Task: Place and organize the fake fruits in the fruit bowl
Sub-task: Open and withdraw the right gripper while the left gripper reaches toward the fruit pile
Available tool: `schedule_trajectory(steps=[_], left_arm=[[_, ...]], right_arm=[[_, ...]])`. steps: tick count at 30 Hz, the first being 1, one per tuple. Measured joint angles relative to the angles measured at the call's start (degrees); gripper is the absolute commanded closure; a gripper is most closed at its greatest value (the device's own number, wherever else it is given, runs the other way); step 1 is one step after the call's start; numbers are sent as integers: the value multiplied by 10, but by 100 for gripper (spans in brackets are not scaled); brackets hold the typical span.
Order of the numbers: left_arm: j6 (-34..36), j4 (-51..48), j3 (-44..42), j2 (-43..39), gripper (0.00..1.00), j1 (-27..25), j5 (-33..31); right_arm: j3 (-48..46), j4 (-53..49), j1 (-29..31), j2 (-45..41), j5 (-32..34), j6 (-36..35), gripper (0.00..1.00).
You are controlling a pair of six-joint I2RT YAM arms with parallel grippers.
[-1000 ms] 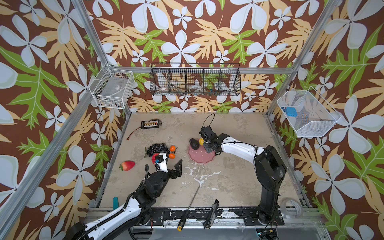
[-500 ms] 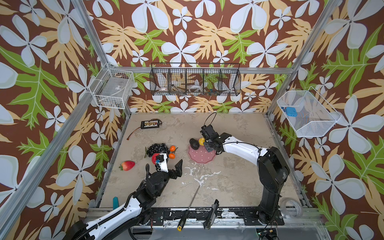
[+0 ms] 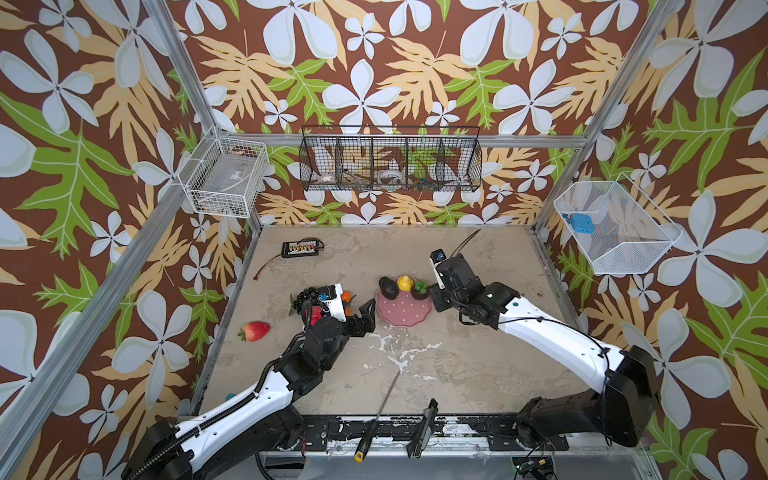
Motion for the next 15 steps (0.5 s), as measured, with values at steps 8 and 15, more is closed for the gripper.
schedule_trajectory(steps=[8,15], left_arm=[[-25,-156,64,10,5,8,-64],[-33,-271,115,30,4,108,-89]], right_arm=[[-141,35,0,-204,-13,38,40],[-206,49,0,-292,-17,58,38]])
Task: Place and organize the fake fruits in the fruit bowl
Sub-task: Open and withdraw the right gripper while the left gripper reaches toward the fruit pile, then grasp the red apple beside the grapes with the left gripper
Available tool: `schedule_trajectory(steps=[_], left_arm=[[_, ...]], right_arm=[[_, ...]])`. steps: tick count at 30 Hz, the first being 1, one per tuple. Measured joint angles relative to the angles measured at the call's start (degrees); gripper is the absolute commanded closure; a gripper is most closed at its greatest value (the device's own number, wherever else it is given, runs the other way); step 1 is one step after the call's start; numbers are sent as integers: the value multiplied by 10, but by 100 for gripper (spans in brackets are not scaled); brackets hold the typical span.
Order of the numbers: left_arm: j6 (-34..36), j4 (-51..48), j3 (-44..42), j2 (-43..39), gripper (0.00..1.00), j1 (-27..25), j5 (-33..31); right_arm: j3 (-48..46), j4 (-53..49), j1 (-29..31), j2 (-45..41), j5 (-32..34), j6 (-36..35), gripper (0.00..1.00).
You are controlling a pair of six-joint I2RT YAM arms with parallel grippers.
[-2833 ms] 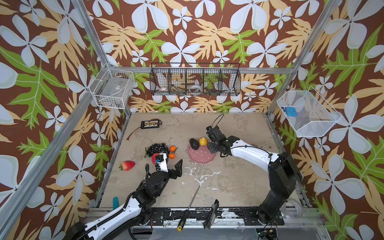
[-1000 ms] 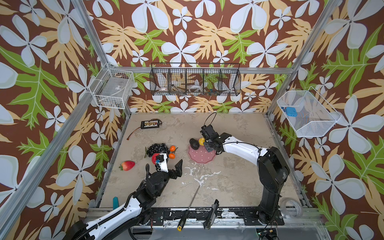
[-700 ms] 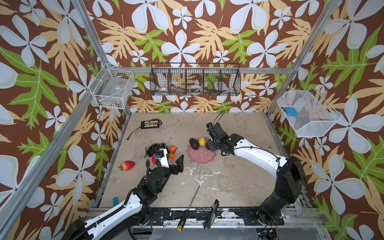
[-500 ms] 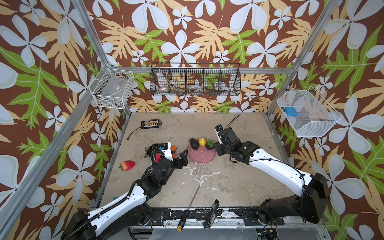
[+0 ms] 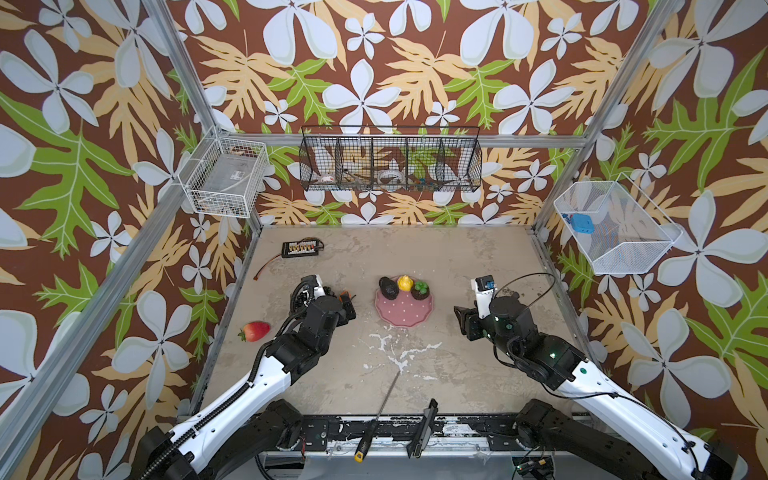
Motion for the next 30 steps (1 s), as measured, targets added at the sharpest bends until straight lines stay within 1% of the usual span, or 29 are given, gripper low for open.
schedule_trajectory(steps=[3,5,7,11,18,23,30], left_arm=[[17,-36,39,56,4,57,19],[38,-69,81,108,4,89,39],[62,-96,122,154,3,100,42],[108,-150,176,220,3,108,51],[165,-224,206,289,2,111,55],[179,-261,210,326,3,113,46],[190,-275,213,373,4,114,30]], right_arm=[[-7,3,0,-12,-13,5,38],[-7,3,0,-18,-15,11,38],[-10,5,0,-27,-15,12,37],[-21,8,0,-51,-17,15,36],[-31,11,0,-71,-20,17,35],[-32,11,0,-75,-24,17,35],[-34,11,0,-80,-24,17,34]])
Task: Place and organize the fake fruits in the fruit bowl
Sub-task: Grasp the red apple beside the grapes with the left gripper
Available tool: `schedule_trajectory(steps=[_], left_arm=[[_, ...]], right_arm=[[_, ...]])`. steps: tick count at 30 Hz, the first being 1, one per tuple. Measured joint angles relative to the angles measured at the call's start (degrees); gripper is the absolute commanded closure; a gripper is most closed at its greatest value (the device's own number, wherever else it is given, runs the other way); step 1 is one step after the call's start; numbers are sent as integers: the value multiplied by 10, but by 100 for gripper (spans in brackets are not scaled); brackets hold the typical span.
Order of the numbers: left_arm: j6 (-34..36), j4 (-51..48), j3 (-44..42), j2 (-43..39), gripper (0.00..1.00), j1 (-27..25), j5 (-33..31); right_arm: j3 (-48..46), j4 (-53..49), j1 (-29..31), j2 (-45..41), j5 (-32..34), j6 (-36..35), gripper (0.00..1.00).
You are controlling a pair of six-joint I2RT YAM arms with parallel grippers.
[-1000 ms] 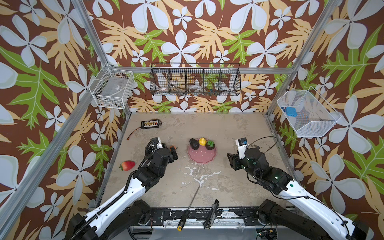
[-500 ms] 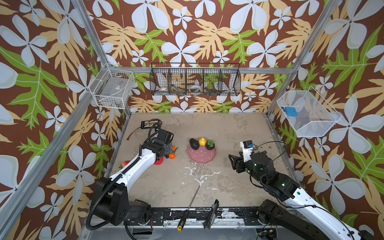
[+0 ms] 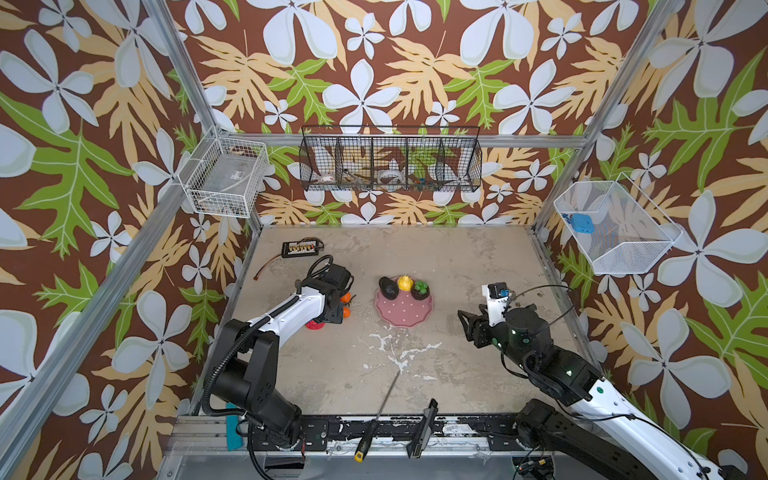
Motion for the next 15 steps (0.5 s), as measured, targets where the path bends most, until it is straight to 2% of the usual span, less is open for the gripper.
schedule_trajectory(steps=[15], left_arm=[[13,15,7,44,14,30,-6]], right_arm=[[0,0,0,1,0,0,34]])
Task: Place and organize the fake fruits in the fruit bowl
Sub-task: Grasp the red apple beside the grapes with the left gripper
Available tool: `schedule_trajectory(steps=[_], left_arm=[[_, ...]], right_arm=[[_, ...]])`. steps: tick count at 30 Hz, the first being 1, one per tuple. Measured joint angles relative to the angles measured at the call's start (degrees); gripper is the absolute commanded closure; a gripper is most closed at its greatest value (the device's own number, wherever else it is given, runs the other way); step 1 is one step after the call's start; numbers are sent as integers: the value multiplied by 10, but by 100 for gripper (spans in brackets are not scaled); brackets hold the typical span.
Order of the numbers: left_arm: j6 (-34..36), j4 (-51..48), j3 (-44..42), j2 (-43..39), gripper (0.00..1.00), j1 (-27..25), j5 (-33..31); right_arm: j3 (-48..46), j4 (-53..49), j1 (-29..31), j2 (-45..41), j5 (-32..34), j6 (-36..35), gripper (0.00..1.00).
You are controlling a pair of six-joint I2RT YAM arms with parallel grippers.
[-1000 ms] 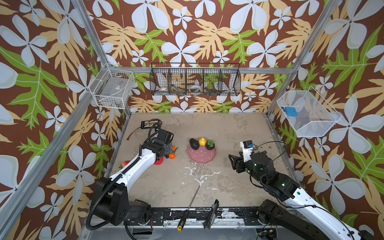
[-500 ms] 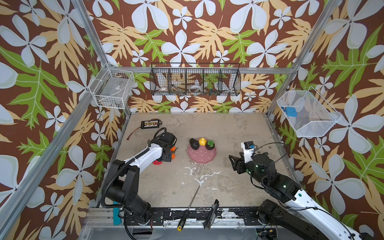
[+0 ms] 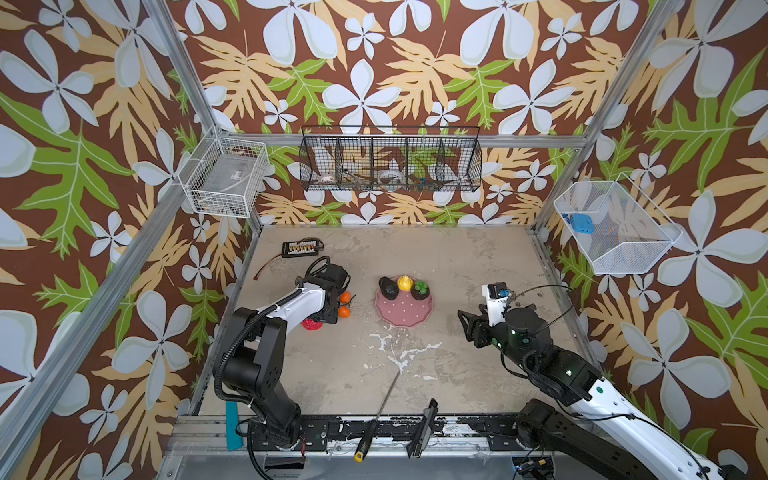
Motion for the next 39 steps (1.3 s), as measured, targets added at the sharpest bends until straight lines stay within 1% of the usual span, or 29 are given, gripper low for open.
schedule_trajectory(steps=[6,13,20,26,29,32,38,39], left_arm=[[2,12,-3,9,15,4,18],[2,17,-7,16,12,10,31],[2,22,-8,20,22,17,43],[2,25,-10,6,26,20,54],[2,24,-12,-19,27,20,64],[-4,24,-15,-71,30,20,86],[-43,40,-21,-218,31,9,155],[-54,51,-24,-244,31,4,178]], right_arm=[[0,0,0,0,0,0,34],[0,0,0,2,0,0,34],[0,0,0,2,0,0,34],[0,0,0,3,1,0,34],[0,-1,0,6,0,0,34],[0,0,0,7,0,0,34],[0,5,0,19,-22,0,33],[0,10,0,23,-30,0,33]])
